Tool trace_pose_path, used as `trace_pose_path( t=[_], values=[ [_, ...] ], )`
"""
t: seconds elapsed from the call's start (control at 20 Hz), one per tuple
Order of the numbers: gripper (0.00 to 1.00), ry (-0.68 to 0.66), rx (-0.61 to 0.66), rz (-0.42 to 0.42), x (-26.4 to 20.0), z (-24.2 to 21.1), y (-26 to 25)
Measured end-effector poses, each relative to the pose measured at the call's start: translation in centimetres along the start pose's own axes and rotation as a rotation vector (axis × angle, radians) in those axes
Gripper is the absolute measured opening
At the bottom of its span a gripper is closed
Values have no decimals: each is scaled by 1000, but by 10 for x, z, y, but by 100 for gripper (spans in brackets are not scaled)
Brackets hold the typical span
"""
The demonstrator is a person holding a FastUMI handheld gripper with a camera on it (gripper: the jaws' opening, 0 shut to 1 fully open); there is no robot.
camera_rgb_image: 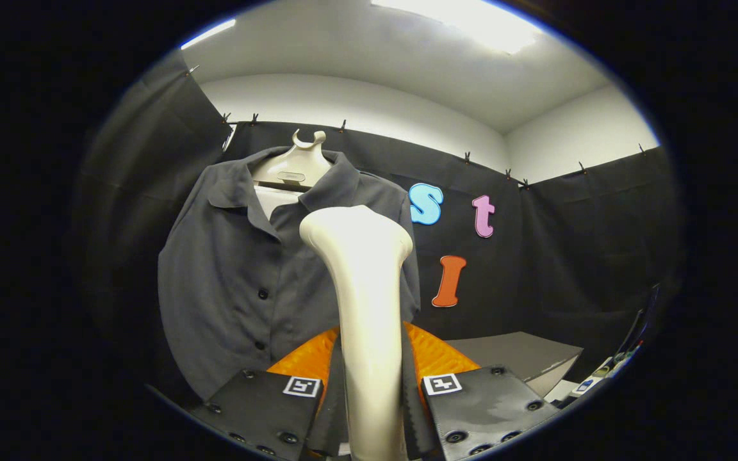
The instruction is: Iron the clothes twice with a garment steamer, once on the left side and once on the right side.
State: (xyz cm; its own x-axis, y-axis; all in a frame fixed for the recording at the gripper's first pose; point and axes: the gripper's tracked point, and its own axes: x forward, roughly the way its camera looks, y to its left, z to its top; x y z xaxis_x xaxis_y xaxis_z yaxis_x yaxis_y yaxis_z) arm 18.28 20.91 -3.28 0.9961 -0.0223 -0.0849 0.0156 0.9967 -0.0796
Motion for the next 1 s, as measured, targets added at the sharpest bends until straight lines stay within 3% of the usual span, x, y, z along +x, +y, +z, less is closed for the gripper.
trace_pose_path(
  t=[0.25,0.7,1.0],
  values=[
    [44,-1,29,20,13,-4,22],
    [44,81,28,4,54,-59,16],
    [44,124,12,-17,46,-98,10]
  ],
)
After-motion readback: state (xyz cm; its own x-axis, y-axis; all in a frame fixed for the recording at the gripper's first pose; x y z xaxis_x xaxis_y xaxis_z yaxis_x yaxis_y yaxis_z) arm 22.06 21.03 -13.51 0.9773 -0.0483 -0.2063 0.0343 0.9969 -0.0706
